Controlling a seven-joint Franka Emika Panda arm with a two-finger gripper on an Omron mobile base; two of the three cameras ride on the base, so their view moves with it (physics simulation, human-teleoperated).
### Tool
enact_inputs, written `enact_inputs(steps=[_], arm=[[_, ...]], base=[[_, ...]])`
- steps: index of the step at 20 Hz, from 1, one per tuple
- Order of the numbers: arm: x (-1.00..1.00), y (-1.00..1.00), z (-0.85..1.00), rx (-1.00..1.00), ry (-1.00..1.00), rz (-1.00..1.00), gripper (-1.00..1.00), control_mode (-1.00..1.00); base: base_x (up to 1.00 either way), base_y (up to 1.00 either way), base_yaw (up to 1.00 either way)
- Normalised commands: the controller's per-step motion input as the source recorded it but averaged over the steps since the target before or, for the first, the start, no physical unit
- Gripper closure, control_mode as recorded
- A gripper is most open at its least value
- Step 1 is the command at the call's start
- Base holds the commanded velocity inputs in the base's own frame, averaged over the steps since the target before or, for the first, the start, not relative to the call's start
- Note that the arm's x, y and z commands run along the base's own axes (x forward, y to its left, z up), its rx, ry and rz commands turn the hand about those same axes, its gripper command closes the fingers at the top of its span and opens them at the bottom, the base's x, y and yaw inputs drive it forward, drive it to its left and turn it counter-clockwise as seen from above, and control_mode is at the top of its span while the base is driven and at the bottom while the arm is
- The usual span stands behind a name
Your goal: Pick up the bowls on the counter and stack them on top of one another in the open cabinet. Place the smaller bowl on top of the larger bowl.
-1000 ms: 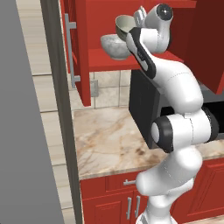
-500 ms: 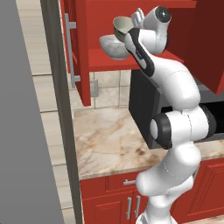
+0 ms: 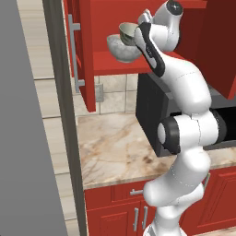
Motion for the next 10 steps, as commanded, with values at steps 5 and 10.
enact_inputs(steps=[5, 10], arm=[[-0.05, 0.07, -0.14, -0.07, 0.16, 0.07, 1.00, -1.00], [0.00, 0.17, -0.13, -0.06, 0.13, 0.06, -1.00, -1.00]], base=[[0.00, 0.00, 0.00], [0.00, 0.00, 0.00]])
